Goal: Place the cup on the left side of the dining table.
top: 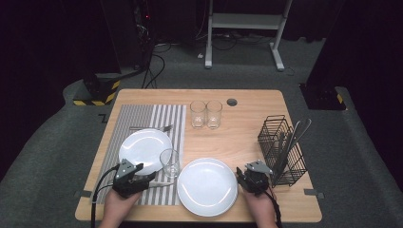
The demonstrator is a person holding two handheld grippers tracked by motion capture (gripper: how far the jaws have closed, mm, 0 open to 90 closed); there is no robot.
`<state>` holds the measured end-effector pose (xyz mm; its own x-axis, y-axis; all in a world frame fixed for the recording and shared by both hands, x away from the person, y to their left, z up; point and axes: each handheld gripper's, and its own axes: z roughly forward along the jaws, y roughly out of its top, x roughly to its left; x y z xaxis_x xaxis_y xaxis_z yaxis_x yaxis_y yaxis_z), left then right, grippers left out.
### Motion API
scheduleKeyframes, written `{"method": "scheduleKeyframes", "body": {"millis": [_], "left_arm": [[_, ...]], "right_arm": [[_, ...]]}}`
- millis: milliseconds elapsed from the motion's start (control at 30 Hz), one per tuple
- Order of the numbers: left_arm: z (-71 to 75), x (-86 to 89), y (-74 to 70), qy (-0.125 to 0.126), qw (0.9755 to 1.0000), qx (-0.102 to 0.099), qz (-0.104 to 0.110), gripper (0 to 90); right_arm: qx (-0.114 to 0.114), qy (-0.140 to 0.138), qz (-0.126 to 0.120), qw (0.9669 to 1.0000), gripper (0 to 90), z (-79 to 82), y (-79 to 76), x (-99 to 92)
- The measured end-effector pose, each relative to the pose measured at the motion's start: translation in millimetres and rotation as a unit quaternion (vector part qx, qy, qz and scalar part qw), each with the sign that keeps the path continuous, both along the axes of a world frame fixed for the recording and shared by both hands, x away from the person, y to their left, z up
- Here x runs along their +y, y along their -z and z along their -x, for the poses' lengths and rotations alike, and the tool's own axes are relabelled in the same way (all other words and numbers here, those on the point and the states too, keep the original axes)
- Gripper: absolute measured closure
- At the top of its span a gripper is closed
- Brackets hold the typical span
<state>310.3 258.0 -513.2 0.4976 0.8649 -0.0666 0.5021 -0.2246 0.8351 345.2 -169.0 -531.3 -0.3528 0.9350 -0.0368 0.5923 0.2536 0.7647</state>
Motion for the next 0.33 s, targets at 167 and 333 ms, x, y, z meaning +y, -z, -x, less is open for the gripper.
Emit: {"method": "scheduleKeyframes", "body": {"millis": [167, 333], "left_arm": [[0.1, -1.1, 0.0, 0.003, 1.0000, 0.002, 0.001, 35.1], [0.0, -1.4, -0.5, 0.005, 1.0000, 0.001, 0.000, 35.1]], "right_arm": [[0.006, 0.010, 0.006, 0.9999, 52.0, -0.7, 0.5, 1.4], [0.009, 0.013, 0.004, 0.9999, 46.3, -1.3, 0.5, 1.3]]}}
